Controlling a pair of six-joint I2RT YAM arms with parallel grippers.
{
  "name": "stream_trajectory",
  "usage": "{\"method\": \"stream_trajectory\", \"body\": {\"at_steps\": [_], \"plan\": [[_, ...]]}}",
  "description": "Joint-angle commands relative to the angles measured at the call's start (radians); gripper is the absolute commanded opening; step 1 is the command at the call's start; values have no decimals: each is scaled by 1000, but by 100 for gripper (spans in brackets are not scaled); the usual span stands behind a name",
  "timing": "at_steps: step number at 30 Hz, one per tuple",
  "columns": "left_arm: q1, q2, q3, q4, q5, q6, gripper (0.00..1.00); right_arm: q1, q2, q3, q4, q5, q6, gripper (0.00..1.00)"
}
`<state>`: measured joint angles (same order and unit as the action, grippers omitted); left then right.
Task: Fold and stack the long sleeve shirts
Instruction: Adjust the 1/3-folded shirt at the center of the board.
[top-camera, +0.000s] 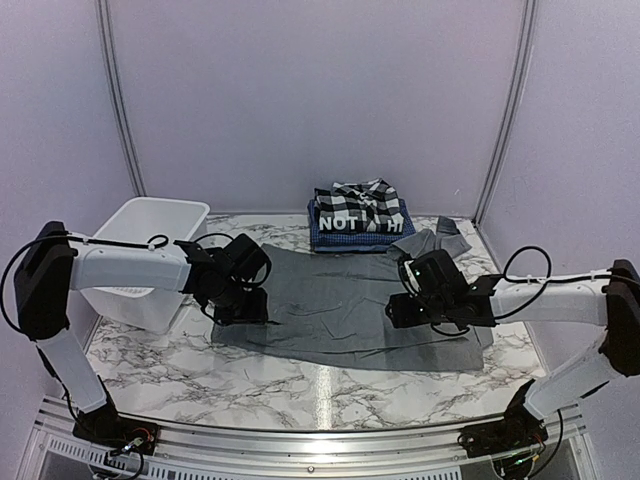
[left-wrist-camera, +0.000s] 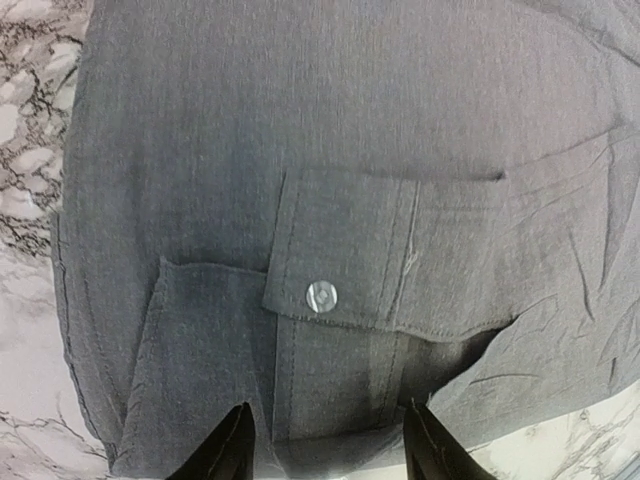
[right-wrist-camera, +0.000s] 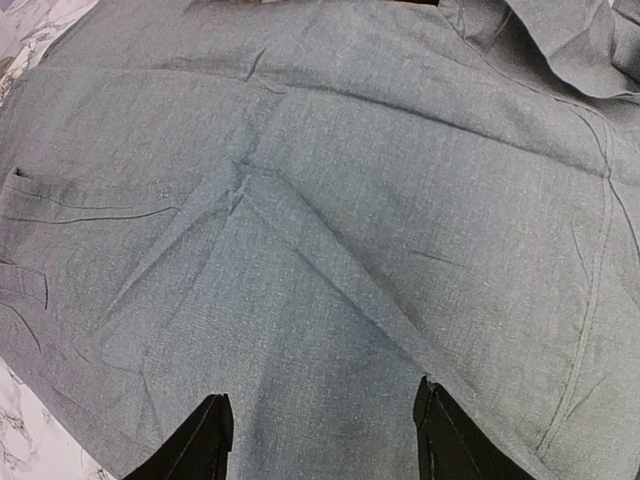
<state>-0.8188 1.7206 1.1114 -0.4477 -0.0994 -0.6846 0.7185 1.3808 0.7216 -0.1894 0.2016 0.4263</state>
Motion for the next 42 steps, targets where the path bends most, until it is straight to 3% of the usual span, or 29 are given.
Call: {"method": "stream_trajectory", "body": {"at_steps": [1, 19, 22, 33, 42], "plan": [[36, 32, 91, -11, -5, 50, 52, -10, 11, 47, 14, -15, 12, 58], [90, 276, 215, 49, 71, 137, 53, -9, 43, 49, 63, -38, 18, 58], [89, 297, 223, 69, 96, 128, 49, -10, 47, 48, 65, -40, 17, 58], [87, 238, 203, 86, 115, 123, 15, -10, 63, 57, 69, -39, 12, 58], [88, 147, 136, 106, 72, 115, 4, -9, 82, 68, 70, -42, 12, 57]]}}
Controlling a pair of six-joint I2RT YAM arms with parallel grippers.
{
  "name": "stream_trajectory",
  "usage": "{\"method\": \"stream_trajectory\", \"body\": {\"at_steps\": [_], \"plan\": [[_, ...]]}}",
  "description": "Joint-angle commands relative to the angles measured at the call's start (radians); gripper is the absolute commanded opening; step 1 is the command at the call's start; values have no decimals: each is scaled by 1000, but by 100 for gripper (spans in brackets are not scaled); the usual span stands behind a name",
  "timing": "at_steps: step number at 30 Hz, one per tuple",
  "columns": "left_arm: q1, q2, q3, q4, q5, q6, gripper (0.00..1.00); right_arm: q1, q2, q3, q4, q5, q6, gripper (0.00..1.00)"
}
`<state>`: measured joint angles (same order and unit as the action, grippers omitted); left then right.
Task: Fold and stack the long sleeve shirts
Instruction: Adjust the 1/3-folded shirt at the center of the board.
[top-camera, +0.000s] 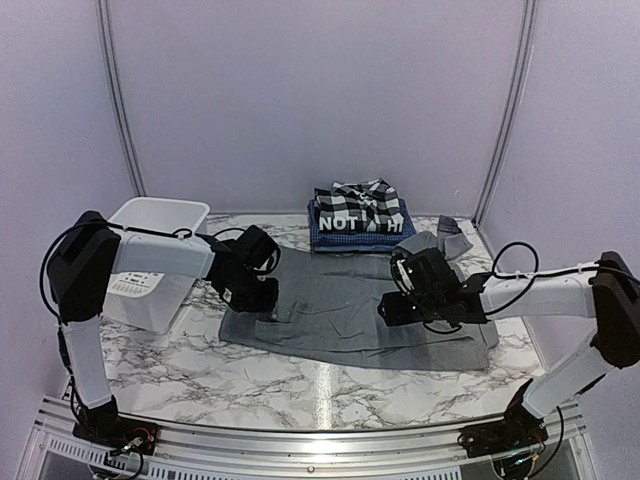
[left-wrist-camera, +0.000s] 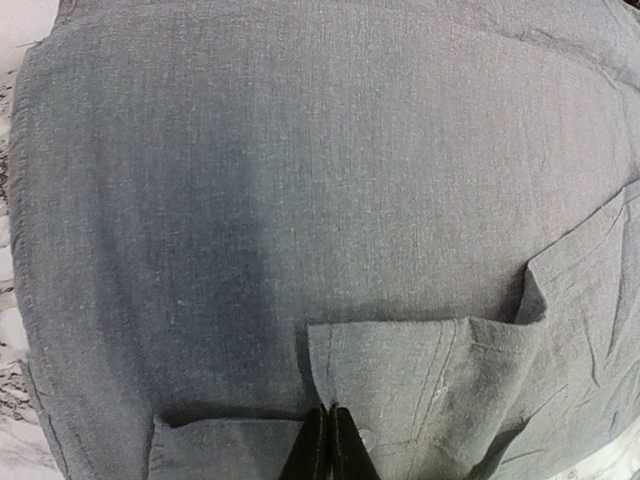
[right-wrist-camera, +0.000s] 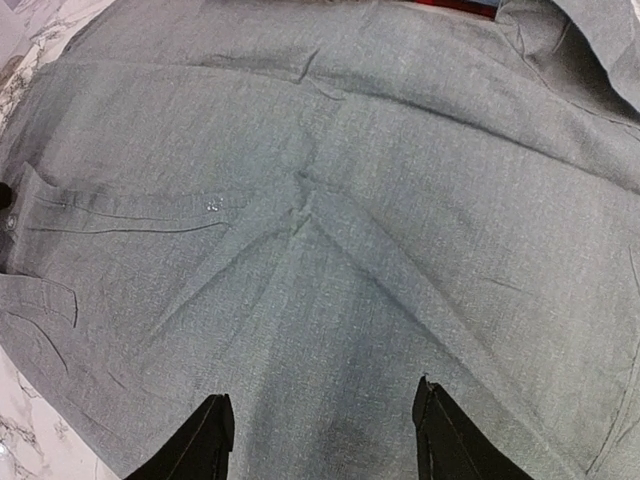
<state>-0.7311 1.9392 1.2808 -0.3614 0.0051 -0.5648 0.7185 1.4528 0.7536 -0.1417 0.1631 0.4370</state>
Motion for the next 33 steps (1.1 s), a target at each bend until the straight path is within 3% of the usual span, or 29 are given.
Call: {"method": "stream_trajectory", "body": {"at_steps": [1, 18, 28, 33], "plan": [[-1, -81, -41, 24, -36, -8, 3, -10, 12, 38, 23, -5, 2, 57], [6, -86, -118, 38, -149, -78, 0, -14, 60, 27, 18, 72, 17, 57], [28, -138, -100, 28, -184, -40, 48, -30, 141, -50, 59, 87, 46, 57], [23, -219, -98, 7, -139, -14, 53, -31, 96, -43, 19, 90, 46, 57]]}}
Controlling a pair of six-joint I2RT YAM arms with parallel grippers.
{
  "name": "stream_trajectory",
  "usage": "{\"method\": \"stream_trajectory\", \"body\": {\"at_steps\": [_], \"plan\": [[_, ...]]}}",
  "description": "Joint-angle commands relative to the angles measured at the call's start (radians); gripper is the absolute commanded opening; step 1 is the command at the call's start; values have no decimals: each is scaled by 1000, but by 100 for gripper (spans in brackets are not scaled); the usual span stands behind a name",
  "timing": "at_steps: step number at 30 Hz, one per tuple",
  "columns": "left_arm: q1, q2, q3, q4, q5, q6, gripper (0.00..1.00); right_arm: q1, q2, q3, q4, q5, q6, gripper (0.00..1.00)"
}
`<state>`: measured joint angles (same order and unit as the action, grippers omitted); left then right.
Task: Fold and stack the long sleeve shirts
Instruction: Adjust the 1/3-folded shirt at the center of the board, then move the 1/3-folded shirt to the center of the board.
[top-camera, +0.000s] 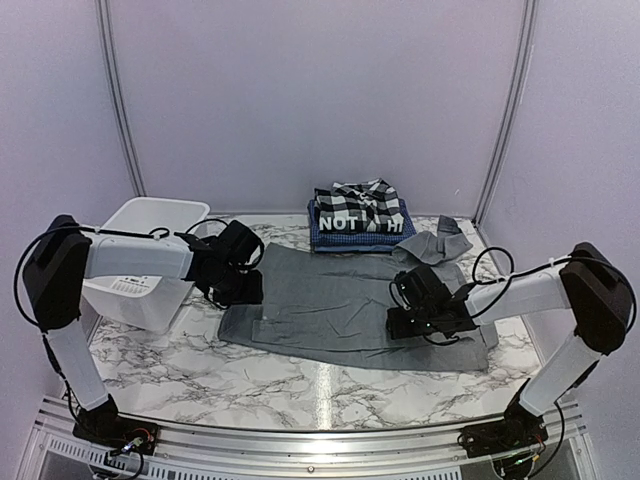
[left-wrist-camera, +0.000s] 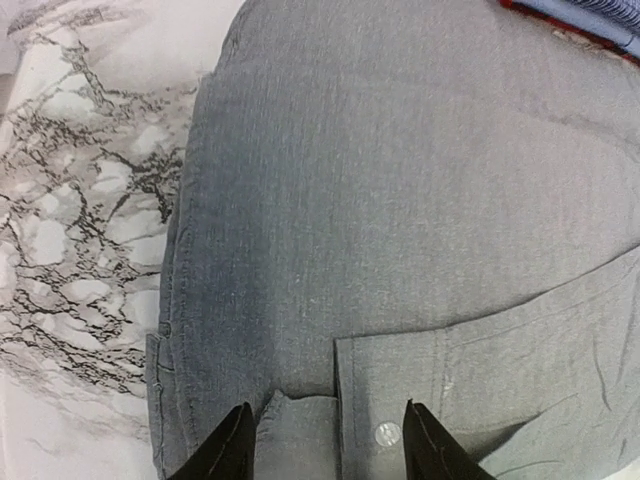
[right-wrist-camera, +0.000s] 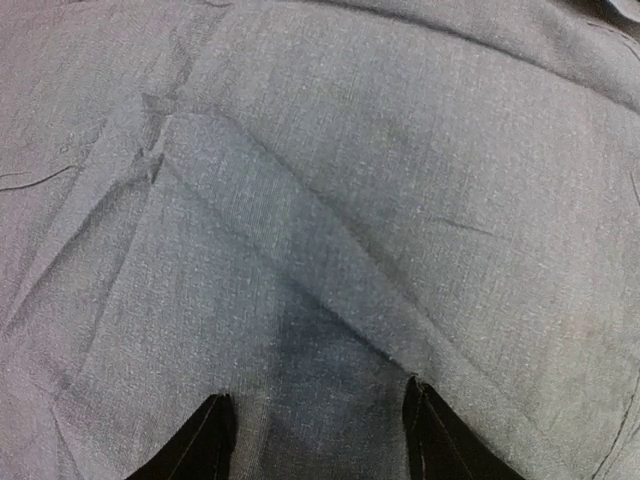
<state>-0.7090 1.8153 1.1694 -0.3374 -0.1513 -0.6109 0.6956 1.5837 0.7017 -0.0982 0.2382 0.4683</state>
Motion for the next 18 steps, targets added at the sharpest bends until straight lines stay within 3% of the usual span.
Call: {"method": "stream_trajectory", "body": {"at_steps": [1, 5, 12, 18], "plan": [[-7, -109, 7, -19, 37, 32, 53, -7, -56, 17, -39, 22, 14, 57], [-77, -131, -24, -16, 76, 15, 48, -8, -138, 52, -76, 38, 0, 57], [-150, -20, 1, -14, 90, -8, 17, -6, -100, 97, -51, -11, -28, 57], [-138, 85, 38, -10, 31, 36, 13, -7, -32, 90, 9, -55, -17, 57]]}}
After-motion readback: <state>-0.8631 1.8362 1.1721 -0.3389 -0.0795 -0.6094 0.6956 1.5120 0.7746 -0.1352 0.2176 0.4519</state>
